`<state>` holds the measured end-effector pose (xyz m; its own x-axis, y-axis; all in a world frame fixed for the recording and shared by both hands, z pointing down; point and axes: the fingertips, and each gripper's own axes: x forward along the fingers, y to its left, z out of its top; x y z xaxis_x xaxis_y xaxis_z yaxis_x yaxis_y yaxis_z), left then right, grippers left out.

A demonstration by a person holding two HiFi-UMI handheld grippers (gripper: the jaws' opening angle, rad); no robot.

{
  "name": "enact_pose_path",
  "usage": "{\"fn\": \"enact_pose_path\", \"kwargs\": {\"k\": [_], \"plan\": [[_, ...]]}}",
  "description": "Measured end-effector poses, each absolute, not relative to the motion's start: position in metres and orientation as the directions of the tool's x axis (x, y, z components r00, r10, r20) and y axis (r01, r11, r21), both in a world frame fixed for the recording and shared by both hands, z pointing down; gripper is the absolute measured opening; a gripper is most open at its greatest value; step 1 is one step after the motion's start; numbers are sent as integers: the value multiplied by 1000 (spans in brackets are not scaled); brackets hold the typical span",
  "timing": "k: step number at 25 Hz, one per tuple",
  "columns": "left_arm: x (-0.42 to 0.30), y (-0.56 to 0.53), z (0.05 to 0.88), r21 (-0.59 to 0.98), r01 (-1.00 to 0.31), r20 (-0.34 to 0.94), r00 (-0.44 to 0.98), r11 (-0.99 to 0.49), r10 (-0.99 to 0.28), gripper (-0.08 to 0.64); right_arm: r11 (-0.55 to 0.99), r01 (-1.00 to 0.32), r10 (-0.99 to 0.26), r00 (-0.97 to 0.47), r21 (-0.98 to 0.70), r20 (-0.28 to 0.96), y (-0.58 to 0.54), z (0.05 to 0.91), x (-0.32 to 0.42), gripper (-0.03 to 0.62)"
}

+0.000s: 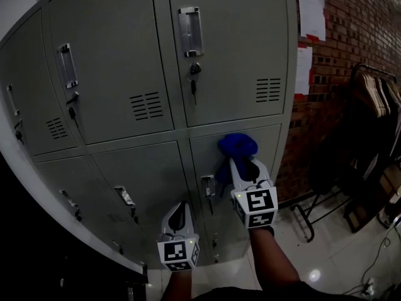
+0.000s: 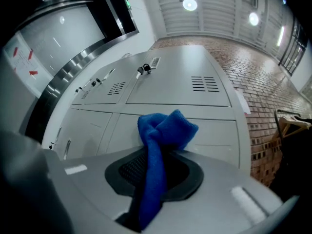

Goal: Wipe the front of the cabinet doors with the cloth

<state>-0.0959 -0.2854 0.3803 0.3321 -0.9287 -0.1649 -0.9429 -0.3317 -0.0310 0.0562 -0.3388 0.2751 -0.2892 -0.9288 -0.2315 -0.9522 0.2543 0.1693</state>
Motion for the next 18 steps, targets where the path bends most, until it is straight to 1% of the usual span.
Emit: {"fn": "enact_pose_path", "kwargs": {"k": [7,18], "plan": [[-72,-280,389,-35,-944,-151,330,-328,-932,17,172,-969,-953,-210,178,-220,-342,274,117,67],[-59,-278,390,-20,-957,-158,288,-289,-944,17,120,-972,-959,-166,203,-229,-345,269,165,67]]}}
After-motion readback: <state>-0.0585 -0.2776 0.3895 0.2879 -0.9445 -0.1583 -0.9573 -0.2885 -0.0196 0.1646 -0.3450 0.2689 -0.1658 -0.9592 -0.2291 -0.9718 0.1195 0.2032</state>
